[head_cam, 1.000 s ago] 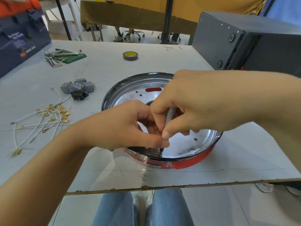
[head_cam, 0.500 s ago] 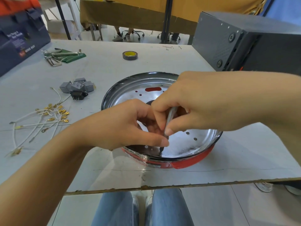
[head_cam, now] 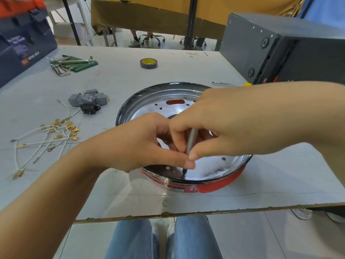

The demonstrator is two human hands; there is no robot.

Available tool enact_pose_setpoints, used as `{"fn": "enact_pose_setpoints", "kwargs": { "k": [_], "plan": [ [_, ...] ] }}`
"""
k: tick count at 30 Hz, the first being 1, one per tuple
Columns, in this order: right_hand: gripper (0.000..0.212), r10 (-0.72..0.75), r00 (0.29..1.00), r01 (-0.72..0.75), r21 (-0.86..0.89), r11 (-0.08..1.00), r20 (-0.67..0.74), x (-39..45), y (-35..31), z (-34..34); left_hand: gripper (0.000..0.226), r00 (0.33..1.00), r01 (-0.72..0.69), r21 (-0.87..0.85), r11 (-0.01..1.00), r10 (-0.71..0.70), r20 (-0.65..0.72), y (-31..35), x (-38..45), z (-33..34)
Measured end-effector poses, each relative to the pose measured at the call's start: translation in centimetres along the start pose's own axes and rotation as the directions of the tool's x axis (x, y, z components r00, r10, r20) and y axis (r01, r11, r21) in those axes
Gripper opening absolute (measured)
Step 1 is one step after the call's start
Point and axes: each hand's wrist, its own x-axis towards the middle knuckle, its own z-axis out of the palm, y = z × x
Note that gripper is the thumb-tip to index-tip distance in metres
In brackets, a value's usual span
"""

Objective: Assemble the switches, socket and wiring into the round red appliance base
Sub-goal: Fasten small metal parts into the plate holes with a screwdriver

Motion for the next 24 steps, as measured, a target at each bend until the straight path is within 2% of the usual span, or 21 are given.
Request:
{"fn": "enact_pose_setpoints", "kwargs": {
  "k": [2, 4, 10, 13, 16, 20, 22, 24],
  "plan": [
    [0.01, -0.013, 0.999, 0.016, 0.062, 0.998, -0.047, -0.3, 0.4, 0.2, 0.012, 1.0, 0.002, 0.006, 1.0, -0.002, -0.008, -0.1, 0.0, -0.1],
    [0.006, -0.022, 0.998, 0.025, 0.045, 0.999, -0.062, -0.4, 0.6, 0.2, 0.015, 1.0, 0.0, 0.014, 1.0, 0.0, -0.014, -0.3, 0.0, -0.1],
    [0.022, -0.039, 0.998, 0.029, -0.183, 0.983, -0.05, 1.1, 0.9, 0.3, 0.007, 1.0, 0.002, 0.061, 0.998, -0.001, -0.012, -0.4, 0.0, 0.0],
    [0.03, -0.054, 0.996, 0.046, -0.111, 0.993, -0.065, 1.2, 1.1, 0.6, 0.008, 1.0, 0.009, 0.022, 1.0, -0.009, -0.011, -0.5, 0.1, 0.0],
    [0.017, -0.035, 0.998, 0.033, -0.028, 0.999, -0.051, 0.9, 1.2, 0.6, 0.011, 1.0, 0.027, -0.012, 1.0, -0.027, -0.001, -0.3, 0.0, 0.1],
    [0.012, 0.002, 0.999, -0.002, 0.012, 1.0, -0.041, 0.4, 0.9, 0.4, 0.024, 0.999, 0.029, 0.059, 0.998, -0.028, -0.028, -0.4, 0.0, 0.0],
    [0.008, 0.006, 0.999, -0.005, 0.018, 1.0, -0.035, 0.3, 0.8, 0.3, 0.021, 1.0, 0.021, 0.073, 0.997, -0.019, -0.023, -0.4, 0.0, 0.0],
    [0.013, 0.007, 1.0, -0.007, -0.03, 1.0, -0.025, 0.5, 0.7, 0.2, 0.015, 1.0, 0.019, 0.067, 0.998, -0.018, -0.017, -0.3, 0.0, 0.0]
  ]
}}
